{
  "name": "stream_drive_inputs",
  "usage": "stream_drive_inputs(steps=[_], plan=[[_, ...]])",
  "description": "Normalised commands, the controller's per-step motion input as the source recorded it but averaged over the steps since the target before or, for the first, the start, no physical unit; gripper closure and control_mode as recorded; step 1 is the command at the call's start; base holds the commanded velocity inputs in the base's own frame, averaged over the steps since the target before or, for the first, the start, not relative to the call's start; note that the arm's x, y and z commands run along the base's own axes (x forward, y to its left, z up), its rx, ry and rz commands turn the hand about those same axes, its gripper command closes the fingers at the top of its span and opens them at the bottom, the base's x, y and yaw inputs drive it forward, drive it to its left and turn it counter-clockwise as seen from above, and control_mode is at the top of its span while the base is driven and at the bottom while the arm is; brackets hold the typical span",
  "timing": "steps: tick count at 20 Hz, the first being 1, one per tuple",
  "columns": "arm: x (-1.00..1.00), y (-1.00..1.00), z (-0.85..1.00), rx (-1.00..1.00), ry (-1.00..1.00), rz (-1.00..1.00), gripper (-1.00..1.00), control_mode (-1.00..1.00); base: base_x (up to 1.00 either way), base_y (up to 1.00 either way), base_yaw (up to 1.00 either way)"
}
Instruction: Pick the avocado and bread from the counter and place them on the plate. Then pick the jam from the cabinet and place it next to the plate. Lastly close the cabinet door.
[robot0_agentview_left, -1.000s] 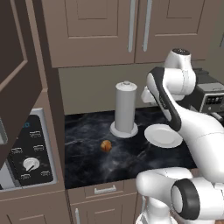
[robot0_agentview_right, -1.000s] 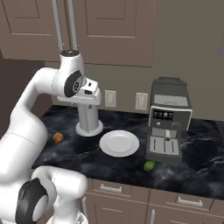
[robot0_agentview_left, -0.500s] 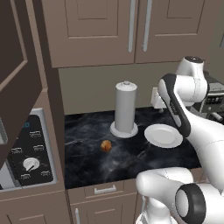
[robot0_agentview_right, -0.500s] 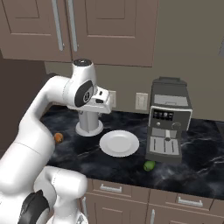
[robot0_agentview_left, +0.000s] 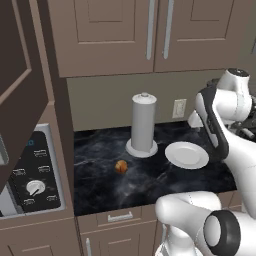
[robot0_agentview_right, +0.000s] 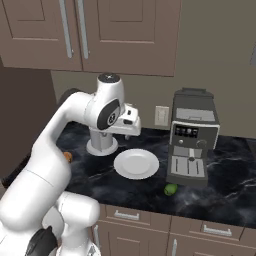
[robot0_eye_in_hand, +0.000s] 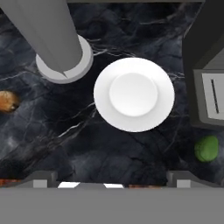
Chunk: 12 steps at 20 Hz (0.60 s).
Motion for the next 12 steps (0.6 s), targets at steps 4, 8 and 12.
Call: stream_drive_inputs(steps=[4,8,12], plan=[[-0.30,-0.51,0.00,-0.02,0.00,0.00,-1.00,-1.00,0.00,0.00,0.00],[-0.45,-0.54,0.00,-0.05,0.00,0.00,-1.00,-1.00,0.00,0.00,0.00],[-0.38,-0.51,-0.01,-0.08,0.00,-0.03,-1.00,-1.00,0.00,0.00,0.00]])
